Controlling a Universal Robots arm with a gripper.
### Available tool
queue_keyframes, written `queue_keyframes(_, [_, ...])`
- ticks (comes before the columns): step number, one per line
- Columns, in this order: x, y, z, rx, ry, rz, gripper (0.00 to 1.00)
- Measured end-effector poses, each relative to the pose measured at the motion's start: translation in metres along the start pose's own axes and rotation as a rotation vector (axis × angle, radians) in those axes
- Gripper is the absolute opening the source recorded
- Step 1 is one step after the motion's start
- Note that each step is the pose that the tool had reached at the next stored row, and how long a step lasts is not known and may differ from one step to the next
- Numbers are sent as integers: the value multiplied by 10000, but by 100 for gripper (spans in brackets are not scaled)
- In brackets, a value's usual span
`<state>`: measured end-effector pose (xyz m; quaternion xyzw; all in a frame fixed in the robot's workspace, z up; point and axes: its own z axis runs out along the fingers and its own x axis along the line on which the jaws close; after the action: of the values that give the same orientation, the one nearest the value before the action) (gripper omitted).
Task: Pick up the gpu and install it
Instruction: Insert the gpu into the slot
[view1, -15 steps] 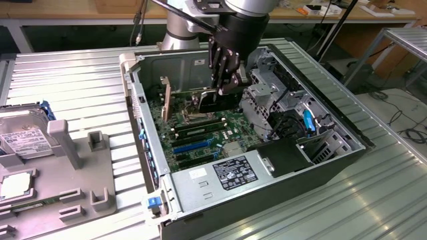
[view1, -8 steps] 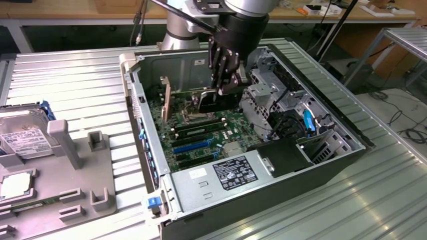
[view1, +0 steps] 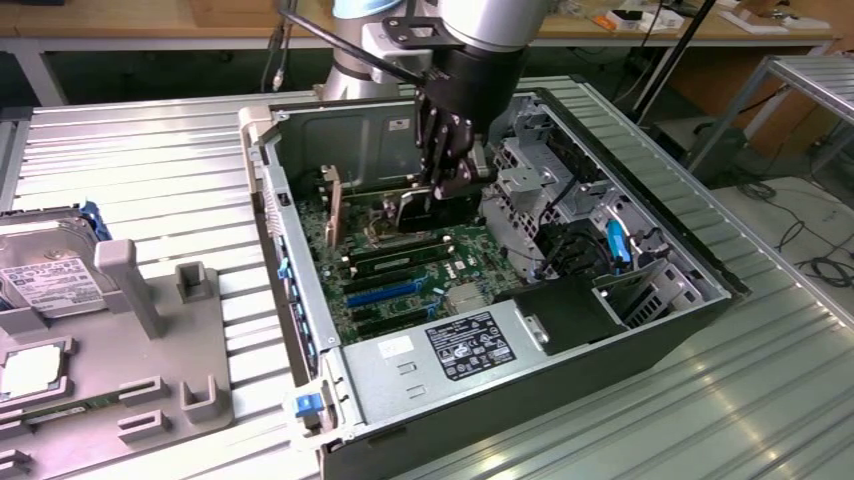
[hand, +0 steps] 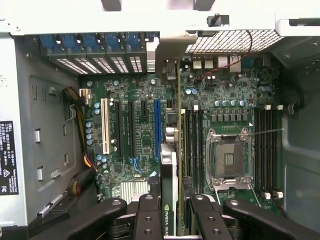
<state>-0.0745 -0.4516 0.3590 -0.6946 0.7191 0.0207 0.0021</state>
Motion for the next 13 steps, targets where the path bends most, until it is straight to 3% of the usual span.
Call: queue_keyframes(13, [-2,0,14,20,0,0,27])
